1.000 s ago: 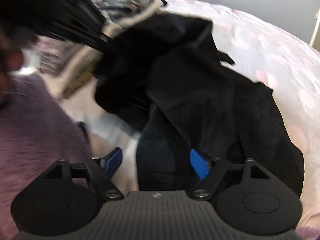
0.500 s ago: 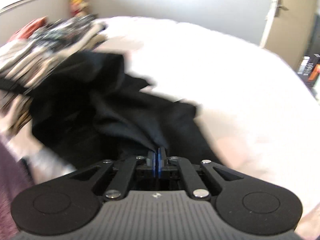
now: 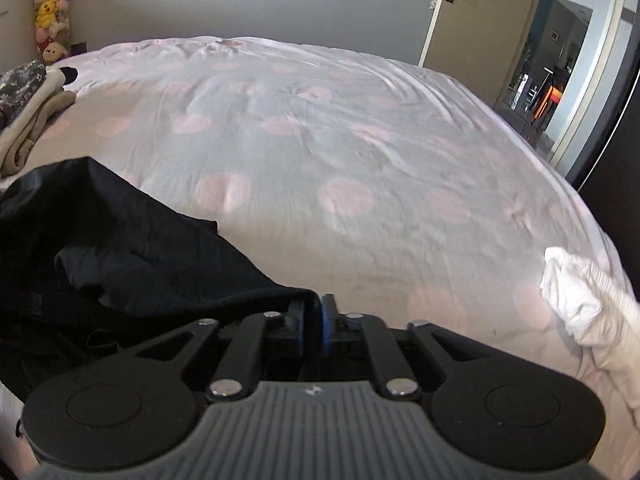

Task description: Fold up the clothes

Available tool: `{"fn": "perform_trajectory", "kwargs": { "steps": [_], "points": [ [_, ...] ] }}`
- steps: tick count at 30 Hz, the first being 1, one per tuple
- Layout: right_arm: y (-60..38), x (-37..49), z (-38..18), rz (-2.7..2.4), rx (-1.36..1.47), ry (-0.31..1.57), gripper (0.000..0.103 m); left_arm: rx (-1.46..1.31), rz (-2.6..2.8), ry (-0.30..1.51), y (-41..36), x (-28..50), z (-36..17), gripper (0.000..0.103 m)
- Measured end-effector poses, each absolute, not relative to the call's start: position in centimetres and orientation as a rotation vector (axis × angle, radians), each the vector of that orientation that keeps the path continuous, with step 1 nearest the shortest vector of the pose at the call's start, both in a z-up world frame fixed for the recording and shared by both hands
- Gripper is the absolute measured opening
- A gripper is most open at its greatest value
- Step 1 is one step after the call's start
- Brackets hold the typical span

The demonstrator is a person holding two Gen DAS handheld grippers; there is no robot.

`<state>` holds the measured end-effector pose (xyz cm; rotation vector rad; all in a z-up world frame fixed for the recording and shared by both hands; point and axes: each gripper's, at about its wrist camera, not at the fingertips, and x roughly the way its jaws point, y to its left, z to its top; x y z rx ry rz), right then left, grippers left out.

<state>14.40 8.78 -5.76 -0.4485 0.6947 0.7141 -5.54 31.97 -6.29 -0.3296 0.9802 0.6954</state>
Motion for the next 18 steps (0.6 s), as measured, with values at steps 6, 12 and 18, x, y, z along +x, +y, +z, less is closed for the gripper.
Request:
{"fn": "perform_trajectory", "kwargs": {
  "steps": [6, 12, 18],
  "points": [
    [6.8, 13.6, -4.6, 0.704, -0.31, 0.626, 0.052, -0.362, 0.731, 0.97, 32.0, -6.6, -6.2, 0.035],
    [4.1, 11.7, -3.2, 0.681, -0.226, 0.511, 0.058, -0.397, 0.727, 0.884, 31.6, -8.3, -4.5, 0.046],
    [3.5, 9.6, -2.8, 0.789, -0.239, 0.472, 0.056, -0.395, 0.644, 0.807, 30.6, -9.3, -2.8, 0.046]
  ]
}}
